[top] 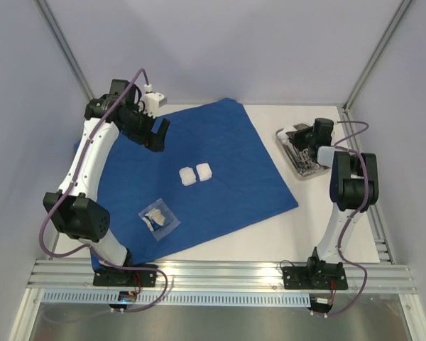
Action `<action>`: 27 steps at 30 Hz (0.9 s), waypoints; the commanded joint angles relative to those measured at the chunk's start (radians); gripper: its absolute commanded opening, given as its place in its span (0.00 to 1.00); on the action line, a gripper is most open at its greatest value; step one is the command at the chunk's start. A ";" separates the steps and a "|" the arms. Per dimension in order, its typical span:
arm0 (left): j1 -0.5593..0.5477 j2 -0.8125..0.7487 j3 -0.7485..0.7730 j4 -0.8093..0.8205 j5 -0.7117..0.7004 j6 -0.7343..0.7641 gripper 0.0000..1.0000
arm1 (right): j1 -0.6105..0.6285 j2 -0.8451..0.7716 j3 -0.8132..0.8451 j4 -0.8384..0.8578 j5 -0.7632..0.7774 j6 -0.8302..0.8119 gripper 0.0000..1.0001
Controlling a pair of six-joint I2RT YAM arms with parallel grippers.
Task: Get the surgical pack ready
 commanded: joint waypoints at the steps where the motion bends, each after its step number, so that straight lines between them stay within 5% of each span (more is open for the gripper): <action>1: 0.006 0.010 -0.002 0.009 -0.006 -0.009 1.00 | -0.003 0.017 0.003 0.092 0.022 0.046 0.00; 27: 0.006 0.034 0.052 -0.011 0.004 -0.013 1.00 | -0.005 0.112 0.026 -0.018 0.064 0.147 0.01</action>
